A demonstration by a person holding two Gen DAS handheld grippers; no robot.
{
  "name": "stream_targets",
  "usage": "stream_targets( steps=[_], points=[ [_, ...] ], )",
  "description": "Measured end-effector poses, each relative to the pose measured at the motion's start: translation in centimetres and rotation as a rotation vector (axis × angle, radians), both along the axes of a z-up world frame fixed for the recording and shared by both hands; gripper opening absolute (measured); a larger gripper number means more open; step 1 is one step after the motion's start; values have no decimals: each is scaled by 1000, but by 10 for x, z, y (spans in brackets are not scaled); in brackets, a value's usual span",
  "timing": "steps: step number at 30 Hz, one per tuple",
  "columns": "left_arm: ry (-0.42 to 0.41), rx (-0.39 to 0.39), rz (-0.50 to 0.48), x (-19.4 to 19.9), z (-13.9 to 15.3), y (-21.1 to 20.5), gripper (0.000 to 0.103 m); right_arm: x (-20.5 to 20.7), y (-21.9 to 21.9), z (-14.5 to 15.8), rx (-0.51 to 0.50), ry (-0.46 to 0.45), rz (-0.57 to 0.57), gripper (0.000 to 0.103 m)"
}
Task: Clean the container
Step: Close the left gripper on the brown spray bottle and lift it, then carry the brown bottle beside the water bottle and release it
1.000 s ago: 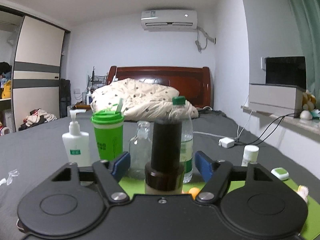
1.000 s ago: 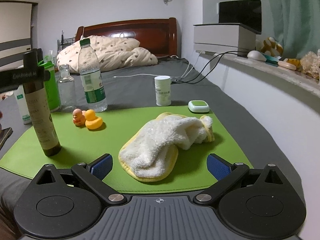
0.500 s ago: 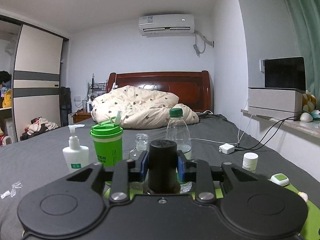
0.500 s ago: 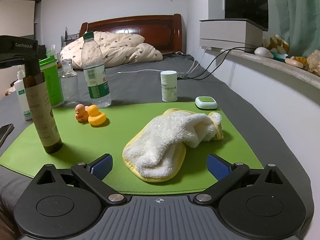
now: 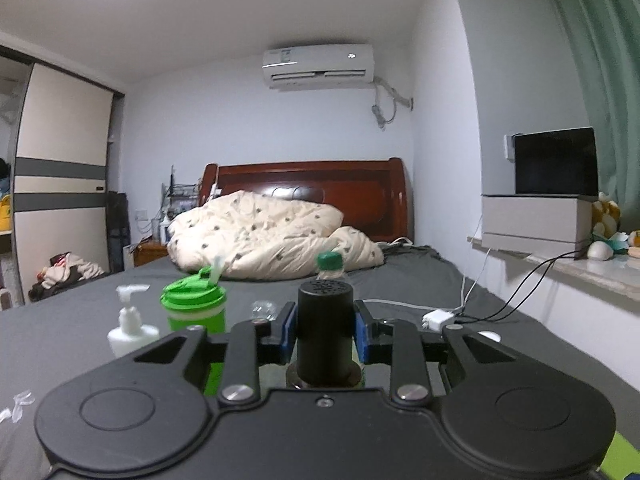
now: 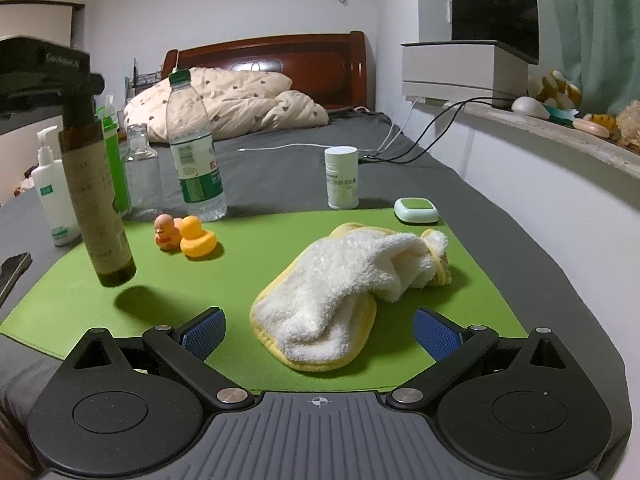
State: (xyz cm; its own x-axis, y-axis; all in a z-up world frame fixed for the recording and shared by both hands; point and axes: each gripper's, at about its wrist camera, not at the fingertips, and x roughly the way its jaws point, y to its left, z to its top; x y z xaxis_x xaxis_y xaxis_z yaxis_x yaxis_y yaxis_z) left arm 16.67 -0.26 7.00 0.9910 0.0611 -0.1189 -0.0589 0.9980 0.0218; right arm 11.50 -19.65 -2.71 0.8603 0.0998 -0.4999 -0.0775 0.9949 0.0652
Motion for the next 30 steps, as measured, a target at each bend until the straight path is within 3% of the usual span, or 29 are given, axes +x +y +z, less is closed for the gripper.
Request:
stream_targets(
  steps=[8,16,30],
  points=[
    [5,-15,-65,25,13,-29,28,3,-10,5,15,-15,-19,101],
    [8,-31,-115,81,22,-68,28,9,-24,10,36,-33,-42,101],
    [53,-8,-82,185,-2,-104,28,29,-44,2,78,-24,-45,101]
  ],
)
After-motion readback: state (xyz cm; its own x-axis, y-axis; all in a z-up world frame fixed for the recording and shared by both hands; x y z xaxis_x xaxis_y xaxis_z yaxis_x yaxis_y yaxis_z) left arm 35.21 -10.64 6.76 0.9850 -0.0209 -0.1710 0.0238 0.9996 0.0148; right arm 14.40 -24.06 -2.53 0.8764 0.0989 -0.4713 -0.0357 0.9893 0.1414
